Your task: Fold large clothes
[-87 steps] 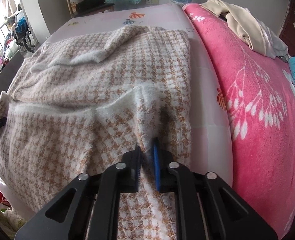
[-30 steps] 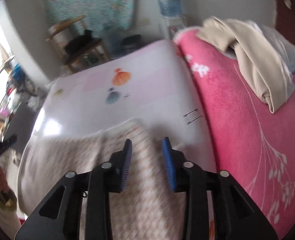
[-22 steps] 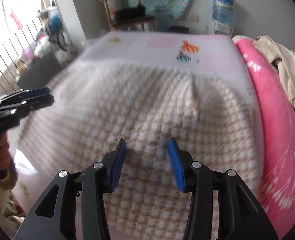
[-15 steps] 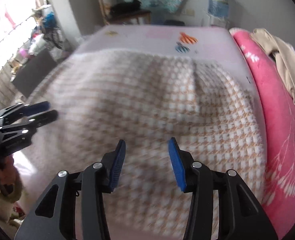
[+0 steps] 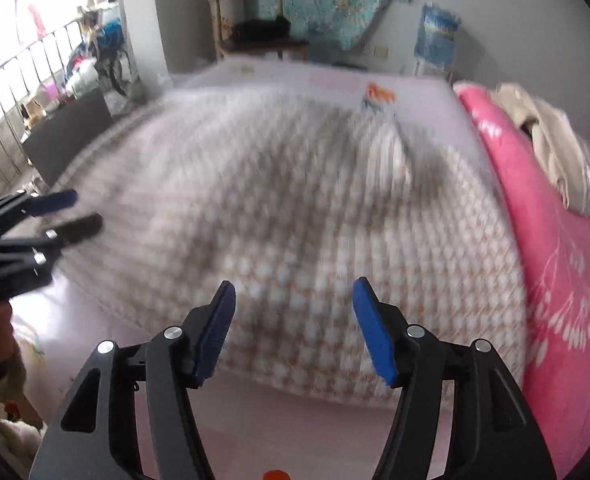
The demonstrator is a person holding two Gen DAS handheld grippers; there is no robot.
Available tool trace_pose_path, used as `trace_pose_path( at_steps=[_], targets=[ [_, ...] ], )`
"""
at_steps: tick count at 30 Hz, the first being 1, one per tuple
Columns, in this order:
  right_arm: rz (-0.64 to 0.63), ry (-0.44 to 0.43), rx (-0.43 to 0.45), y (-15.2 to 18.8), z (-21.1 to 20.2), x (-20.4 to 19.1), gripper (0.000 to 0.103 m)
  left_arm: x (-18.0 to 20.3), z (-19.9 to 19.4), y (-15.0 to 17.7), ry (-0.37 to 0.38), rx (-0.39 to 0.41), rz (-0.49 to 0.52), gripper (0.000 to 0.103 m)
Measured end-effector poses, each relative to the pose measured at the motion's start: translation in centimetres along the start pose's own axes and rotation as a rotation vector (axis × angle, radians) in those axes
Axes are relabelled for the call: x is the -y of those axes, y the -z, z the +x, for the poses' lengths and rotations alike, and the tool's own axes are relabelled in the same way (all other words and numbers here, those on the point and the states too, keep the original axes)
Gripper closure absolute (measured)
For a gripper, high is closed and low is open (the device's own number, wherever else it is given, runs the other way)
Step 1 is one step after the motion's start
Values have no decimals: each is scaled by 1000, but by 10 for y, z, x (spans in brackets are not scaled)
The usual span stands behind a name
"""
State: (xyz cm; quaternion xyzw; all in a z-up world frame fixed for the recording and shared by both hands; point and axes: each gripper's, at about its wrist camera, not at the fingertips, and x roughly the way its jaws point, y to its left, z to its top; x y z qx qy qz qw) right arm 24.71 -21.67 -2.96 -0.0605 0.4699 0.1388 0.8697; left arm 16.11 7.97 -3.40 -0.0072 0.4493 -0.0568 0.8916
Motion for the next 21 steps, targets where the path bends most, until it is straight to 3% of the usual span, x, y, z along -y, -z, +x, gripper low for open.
trace_pose_path(
  at_steps=[4,7,9,11,13,19,21],
  targets=[
    [43,-29,11,-1,-7,15,41,-7,-7,-4,13,23,-14,40],
    [86,35,104,-1,-42,43,41,-24,-39,-4,50,100,-79,39],
    [157,72,121,9,-48,65,41,-39,-35,3,37,89,-124,34],
    [278,71,41,26,-27,95,41,-56,-20,8,61,42,-193,35],
    [371,1,-15,41,-6,114,42,-53,-14,3,84,67,-232,34],
    [296,19,87,38,-58,90,40,-34,-45,-1,40,104,-196,34],
    [263,16,114,42,-73,77,34,-25,-66,4,33,130,-176,20]
  ],
)
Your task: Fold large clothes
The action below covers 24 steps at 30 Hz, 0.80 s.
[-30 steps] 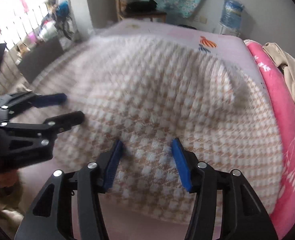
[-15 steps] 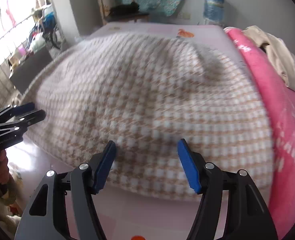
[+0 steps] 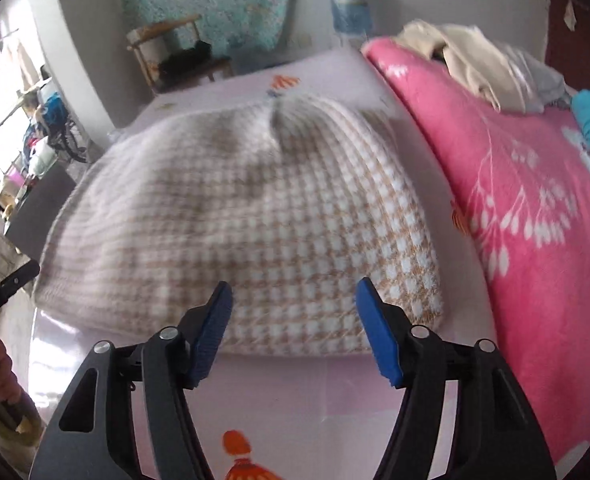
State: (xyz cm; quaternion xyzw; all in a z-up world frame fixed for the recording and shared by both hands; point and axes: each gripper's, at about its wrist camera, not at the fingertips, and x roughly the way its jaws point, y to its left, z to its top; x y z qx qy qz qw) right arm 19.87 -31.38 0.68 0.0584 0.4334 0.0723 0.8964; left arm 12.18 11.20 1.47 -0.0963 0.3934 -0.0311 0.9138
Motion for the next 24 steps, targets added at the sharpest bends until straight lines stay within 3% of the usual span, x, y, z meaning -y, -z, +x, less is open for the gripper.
trace_pose_path(
  at_steps=[3,8,12,19,24],
  targets=[
    [-39,-28,17,14,-19,-15,22,19,-25,6,-14,22,37,13],
    [-101,17,44,20,-44,-49,8,43,-52,16,-74,33,61,8],
    [-137,112,76,24,-58,-65,6,55,-64,21,-100,53,57,8],
    [-159,187,72,33,-63,-70,6,82,-62,27,-203,46,141,8],
    [-131,171,62,33,-64,-66,6,92,-45,29,-245,-32,150,8]
  ],
)
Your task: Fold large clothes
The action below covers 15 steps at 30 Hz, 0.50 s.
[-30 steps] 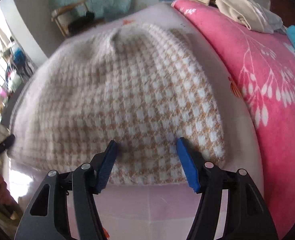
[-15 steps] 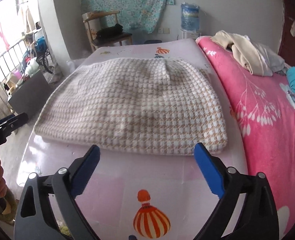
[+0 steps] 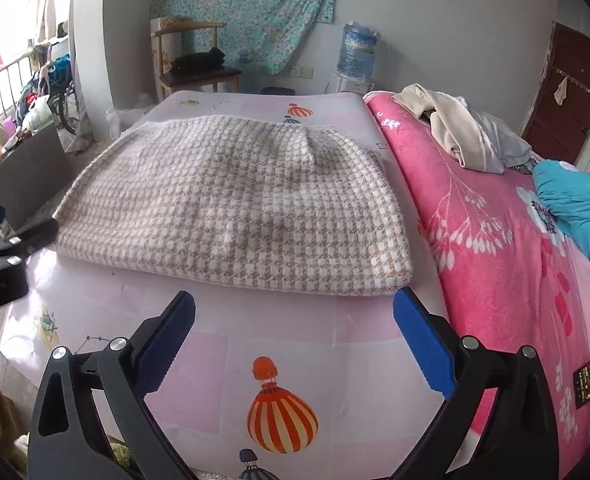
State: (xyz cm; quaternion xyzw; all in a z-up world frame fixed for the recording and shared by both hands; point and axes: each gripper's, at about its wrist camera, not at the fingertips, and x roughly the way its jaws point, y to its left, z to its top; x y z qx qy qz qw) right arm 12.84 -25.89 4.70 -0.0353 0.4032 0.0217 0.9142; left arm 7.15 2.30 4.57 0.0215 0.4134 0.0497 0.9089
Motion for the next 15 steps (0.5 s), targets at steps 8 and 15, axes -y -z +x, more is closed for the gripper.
trace_pose_path(
  at_steps=[8,15],
  targets=[
    [80,-47,-95,1,18,7,6,7,13,4,-22,-76,-44,8],
    [90,-32,-115,-1,23,6,6,11,23,7,-14,-128,-44,8]
  ],
)
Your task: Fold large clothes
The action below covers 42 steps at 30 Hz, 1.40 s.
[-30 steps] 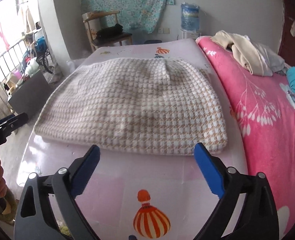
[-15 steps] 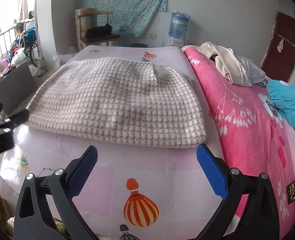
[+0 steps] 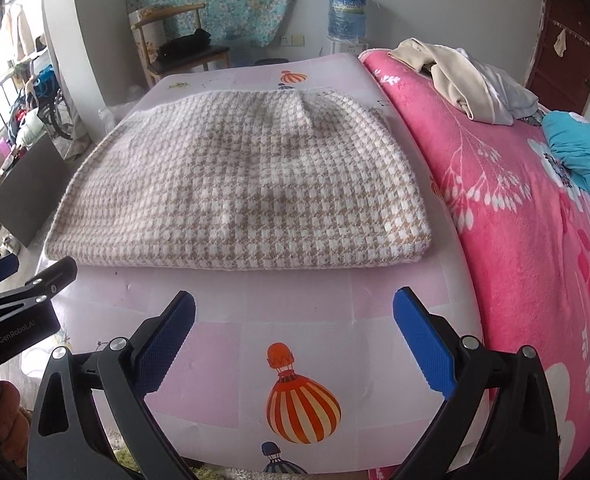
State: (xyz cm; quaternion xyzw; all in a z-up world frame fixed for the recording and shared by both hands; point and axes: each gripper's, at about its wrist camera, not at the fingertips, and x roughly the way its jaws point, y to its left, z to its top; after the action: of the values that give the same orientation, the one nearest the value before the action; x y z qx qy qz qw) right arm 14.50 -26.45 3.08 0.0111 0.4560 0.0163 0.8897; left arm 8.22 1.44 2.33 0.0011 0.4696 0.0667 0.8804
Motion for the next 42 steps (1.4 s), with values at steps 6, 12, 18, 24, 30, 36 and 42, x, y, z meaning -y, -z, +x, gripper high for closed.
trace_pose_path(
  at_steps=[6,12,18,24,30,36,42],
  targets=[
    [-6,7,-7,-2,3,-1,6,8,4,1,19,-22,17,8],
    [-8,12,-12,-2,4,0,6,12,5,0,28,-29,22,8],
    [-1,24,-10,-3,4,1,6,13,7,-1,39,-34,14,8],
    [-1,33,-9,-4,3,1,6,12,8,-1,55,-42,5,8],
    [4,35,-4,-6,1,1,6,13,10,-1,67,-46,1,8],
    [3,35,-6,-6,2,1,6,14,10,-1,71,-47,4,8],
    [-2,37,-11,-6,3,-1,6,15,10,-1,73,-48,4,8]
  ],
)
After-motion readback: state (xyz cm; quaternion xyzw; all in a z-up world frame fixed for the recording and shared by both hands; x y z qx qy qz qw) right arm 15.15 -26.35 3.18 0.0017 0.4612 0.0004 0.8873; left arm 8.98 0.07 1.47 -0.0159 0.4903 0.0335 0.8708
